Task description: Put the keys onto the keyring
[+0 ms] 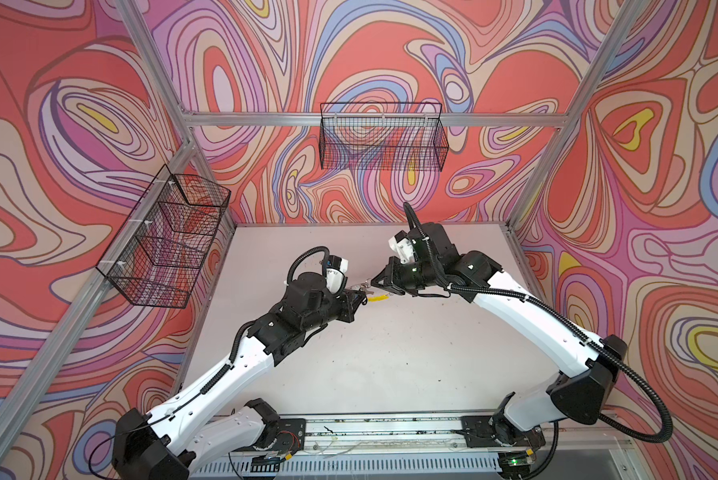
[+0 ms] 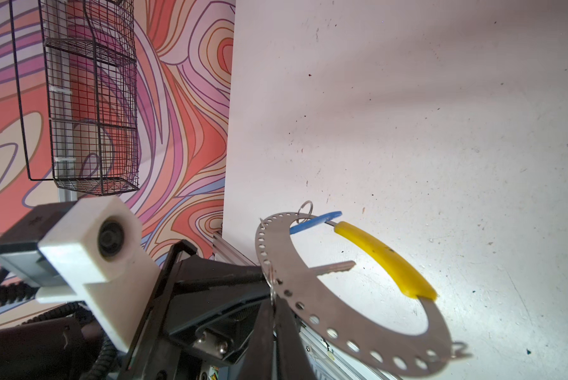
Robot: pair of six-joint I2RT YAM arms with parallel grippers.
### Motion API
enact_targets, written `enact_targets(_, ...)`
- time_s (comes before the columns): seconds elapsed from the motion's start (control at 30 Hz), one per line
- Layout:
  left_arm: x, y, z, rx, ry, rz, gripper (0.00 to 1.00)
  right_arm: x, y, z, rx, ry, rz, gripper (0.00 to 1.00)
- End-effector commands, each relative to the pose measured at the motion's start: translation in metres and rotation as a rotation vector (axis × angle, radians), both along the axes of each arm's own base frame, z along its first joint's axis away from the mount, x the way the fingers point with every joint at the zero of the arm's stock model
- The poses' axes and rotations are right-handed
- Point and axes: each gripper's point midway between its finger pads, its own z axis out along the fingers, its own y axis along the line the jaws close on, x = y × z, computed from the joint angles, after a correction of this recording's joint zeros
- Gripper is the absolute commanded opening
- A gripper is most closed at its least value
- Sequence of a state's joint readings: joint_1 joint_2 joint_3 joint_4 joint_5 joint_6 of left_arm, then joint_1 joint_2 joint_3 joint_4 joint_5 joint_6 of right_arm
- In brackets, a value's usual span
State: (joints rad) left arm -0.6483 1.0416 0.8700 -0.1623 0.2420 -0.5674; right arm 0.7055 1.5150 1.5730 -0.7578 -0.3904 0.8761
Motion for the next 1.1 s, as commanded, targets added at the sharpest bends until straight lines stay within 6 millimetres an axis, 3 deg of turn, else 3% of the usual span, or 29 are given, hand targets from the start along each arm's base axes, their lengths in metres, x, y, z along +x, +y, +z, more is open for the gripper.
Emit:
enact_targets(0.0, 0.000, 0.011, -0.008, 0.029, 0.049, 0.047, 0.00, 0.004, -0.002, 0.009, 0.015, -0.018, -0.001, 0.00)
enact_targets(0.5, -0.005, 0.008, 0.007, -0.014, 0.012, 0.018, 0.00, 0.004, -0.004, -0.003, -0.025, -0.051, 0.027, 0.00)
enact_targets(0.9, -0.009, 0.006, 0.013, -0.022, -0.010, -0.010, 0.00, 0.004, -0.003, -0.002, -0.009, -0.085, 0.041, 0.00)
enact_targets(1.07, -0.011, 0.006, 0.016, -0.020, -0.014, -0.018, 0.00, 0.003, -0.003, -0.014, -0.015, -0.073, 0.046, 0.00)
